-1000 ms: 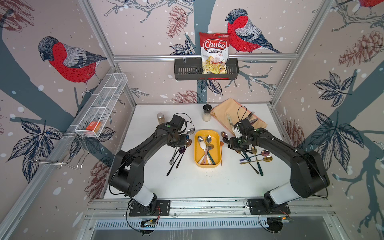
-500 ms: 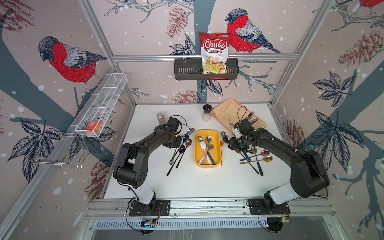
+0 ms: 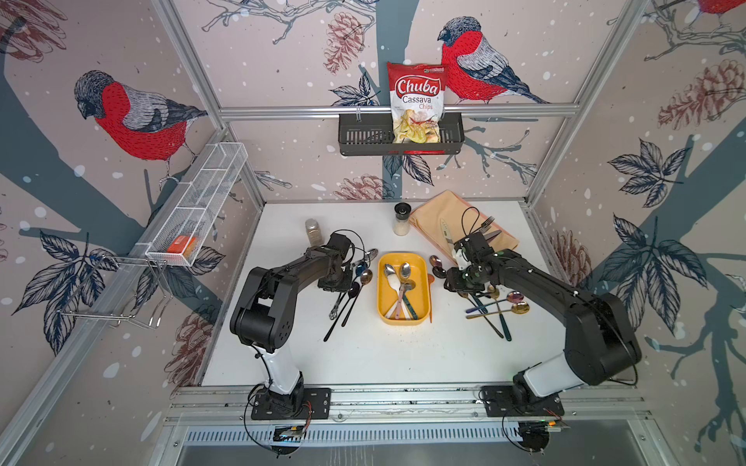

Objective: Put the spoon into the storage box
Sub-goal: Pick up the spoon from the center of the board.

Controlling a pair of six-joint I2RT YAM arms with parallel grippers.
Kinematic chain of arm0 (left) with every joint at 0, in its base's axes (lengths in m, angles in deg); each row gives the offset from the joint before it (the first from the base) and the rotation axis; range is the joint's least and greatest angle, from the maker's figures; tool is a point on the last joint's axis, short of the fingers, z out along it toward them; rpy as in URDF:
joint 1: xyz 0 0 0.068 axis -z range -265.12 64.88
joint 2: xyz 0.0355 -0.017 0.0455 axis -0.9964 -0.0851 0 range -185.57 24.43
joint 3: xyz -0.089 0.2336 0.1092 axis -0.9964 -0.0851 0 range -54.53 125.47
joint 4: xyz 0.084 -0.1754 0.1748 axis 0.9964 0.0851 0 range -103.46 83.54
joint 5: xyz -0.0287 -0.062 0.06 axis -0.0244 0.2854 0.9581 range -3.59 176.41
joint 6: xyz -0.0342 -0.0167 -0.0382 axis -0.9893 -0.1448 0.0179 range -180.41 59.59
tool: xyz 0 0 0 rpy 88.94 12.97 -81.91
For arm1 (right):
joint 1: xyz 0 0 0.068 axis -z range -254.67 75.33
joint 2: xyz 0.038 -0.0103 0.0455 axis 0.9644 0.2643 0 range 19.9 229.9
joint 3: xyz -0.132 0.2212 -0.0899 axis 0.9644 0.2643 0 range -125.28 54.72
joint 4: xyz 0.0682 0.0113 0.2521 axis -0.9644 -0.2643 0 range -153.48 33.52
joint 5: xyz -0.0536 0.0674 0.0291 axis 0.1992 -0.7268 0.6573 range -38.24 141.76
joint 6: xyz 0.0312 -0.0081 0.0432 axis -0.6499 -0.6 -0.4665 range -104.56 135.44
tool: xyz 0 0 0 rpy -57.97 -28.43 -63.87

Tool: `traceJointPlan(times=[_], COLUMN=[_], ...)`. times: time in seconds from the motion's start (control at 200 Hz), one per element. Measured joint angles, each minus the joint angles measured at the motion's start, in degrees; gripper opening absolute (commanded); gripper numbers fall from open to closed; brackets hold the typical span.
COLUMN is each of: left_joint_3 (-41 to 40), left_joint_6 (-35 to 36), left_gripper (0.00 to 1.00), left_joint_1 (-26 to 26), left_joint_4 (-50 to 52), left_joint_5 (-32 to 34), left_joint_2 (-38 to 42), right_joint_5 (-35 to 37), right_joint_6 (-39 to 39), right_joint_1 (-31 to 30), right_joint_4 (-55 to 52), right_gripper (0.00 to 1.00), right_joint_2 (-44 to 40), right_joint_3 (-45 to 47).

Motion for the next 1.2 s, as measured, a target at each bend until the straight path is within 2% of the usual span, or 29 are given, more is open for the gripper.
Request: traceJointPlan(times=[0.735,1.066,1.201], left_joint_3=[0.8,0.2,-0.5], left_joint_6=[0.9,1.1,1.1], left_gripper=[0.19,0.06,0.03], left_joint_1=[-0.3,-0.5,-0.6], left_joint_4=[-1.1,-2.8,-3.6], left_joint_5=[-0.7,-1.0,-1.1], left_joint_2=[-3.0,-3.1,-2.4], right_joint_5=[0.0,0.0,0.0], right_joint_6=[0.0,0.0,0.0], right_joint_1=[0.0,-0.1,-0.1], right_joint_4=[0.2,0.1,0.1], right_gripper=[0.52,0.52,0.52], right_joint_2=[0.6,0.6,0.9], right_joint_3=[-0.2,-0.4,-0.6])
